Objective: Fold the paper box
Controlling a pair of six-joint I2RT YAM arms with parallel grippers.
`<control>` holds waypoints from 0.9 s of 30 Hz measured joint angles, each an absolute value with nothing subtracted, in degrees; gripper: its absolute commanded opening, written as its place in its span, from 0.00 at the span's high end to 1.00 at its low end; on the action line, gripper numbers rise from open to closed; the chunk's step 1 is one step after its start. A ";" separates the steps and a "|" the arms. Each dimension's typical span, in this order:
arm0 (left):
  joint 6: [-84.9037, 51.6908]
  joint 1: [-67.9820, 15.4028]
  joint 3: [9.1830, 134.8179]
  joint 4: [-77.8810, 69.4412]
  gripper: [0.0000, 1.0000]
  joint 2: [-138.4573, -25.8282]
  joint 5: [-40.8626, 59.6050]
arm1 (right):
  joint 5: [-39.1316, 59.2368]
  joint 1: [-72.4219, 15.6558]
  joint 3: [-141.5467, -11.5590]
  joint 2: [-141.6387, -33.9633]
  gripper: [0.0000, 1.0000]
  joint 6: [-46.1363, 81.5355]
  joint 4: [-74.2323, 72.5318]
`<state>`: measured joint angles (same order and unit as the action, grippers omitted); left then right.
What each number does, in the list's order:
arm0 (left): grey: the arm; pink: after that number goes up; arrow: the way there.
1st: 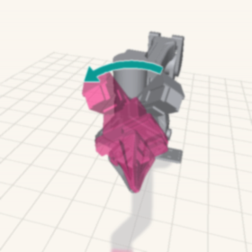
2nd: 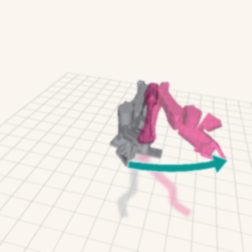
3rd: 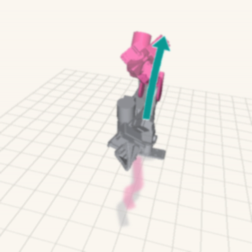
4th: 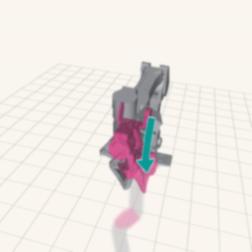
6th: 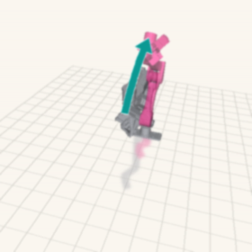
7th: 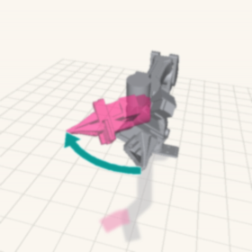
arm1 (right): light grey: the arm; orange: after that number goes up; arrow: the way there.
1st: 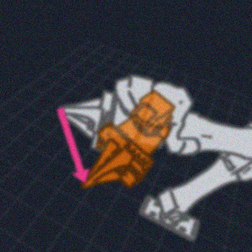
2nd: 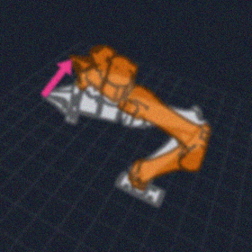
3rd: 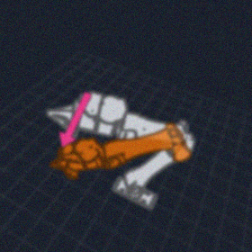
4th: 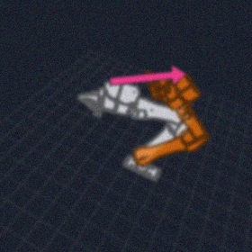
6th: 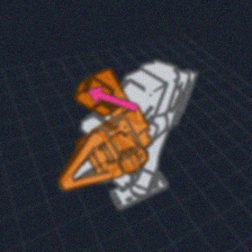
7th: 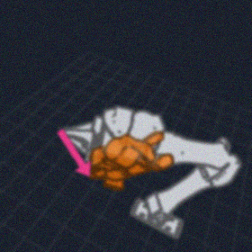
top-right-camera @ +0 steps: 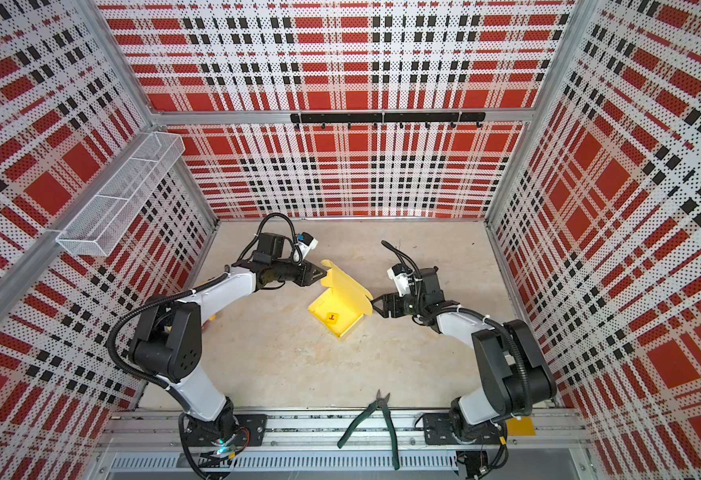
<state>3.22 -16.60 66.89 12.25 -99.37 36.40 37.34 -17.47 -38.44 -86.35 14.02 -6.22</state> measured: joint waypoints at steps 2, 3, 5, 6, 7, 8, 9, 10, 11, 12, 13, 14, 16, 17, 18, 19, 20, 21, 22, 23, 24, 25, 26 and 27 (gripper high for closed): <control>4.05 -16.60 67.83 13.21 0.60 -99.83 36.14 | 37.39 -17.63 -38.37 -86.35 0.24 14.11 -6.28; 4.49 -16.60 68.38 13.56 0.60 -100.12 36.07 | 37.50 -17.65 -38.33 -86.35 0.24 14.20 -6.42; 5.17 -17.19 68.90 13.78 0.60 -100.38 35.94 | 37.52 -17.67 -38.17 -86.35 0.24 14.35 -6.74; 5.48 -17.63 68.90 13.87 0.60 -100.42 35.99 | 37.52 -17.67 -38.09 -86.35 0.25 14.39 -6.81; 5.65 -18.22 68.90 13.98 0.61 -100.49 36.01 | 37.50 -17.67 -38.00 -86.35 0.25 14.46 -6.92; 5.91 -18.87 68.90 14.04 0.62 -100.60 35.99 | 37.47 -17.65 -37.85 -86.35 0.25 14.59 -7.14; 6.13 -19.40 68.90 14.15 0.63 -100.73 35.99 | 37.50 -17.67 -37.60 -86.35 0.25 14.66 -7.46; 6.50 -19.86 68.90 14.35 0.65 -100.88 35.97 | 37.50 -17.76 -37.23 -86.35 0.25 14.79 -7.97; 6.74 -20.14 68.90 14.59 0.66 -100.95 35.97 | 37.50 -17.82 -36.86 -86.35 0.25 14.85 -8.34; 6.90 -20.43 68.90 14.79 0.68 -101.01 35.97 | 37.50 -17.91 -36.49 -86.35 0.25 14.87 -8.51; 7.03 -20.69 68.90 14.98 0.70 -101.10 35.94 | 37.50 -17.93 -36.25 -86.35 0.25 14.85 -8.49; 7.07 -20.78 68.90 15.11 0.72 -101.12 35.94 | 37.47 -17.96 -36.12 -86.35 0.26 14.85 -8.43; 7.11 -20.78 68.90 15.33 0.76 -101.16 35.66 | 37.50 -18.00 -35.92 -86.28 0.26 14.85 -8.47; 7.20 -20.78 68.90 15.46 0.77 -101.14 35.51 | 37.50 -17.98 -35.70 -86.11 0.26 14.87 -8.69; 7.33 -20.78 68.90 15.57 0.80 -101.16 35.33 | 37.50 -17.98 -35.31 -85.73 0.26 14.85 -8.86; 7.42 -20.78 68.90 15.66 0.82 -101.16 35.18 | 37.54 -17.98 -34.81 -85.17 0.26 14.85 -8.93; 7.57 -20.78 68.90 15.75 0.82 -101.16 35.07 | 37.52 -18.00 -34.37 -84.60 0.26 14.81 -8.91; 7.66 -20.78 68.90 15.79 0.83 -101.16 35.05 | 37.52 -18.00 -34.00 -84.05 0.26 14.72 -8.88; 7.81 -20.80 68.90 15.86 0.83 -101.16 34.94 | 37.50 -17.98 -33.58 -83.44 0.26 14.63 -8.84; 7.84 -20.88 68.90 15.90 0.83 -101.14 34.79 | 37.45 -17.98 -33.12 -82.65 0.26 14.63 -8.84; 7.99 -20.99 68.90 15.90 0.83 -101.14 34.54 | 37.45 -18.00 -32.49 -81.80 0.26 14.63 -8.86; 8.16 -21.10 68.90 15.92 0.83 -101.14 34.39 | 37.50 -18.00 -31.73 -80.71 0.26 14.63 -8.91; 8.32 -21.21 68.90 15.92 0.83 -101.12 34.26 | 37.52 -18.00 -31.00 -79.75 0.26 14.63 -8.93; 8.45 -21.34 68.86 15.90 0.83 -101.10 34.17 | 37.52 -18.00 -30.33 -78.94 0.26 14.63 -8.93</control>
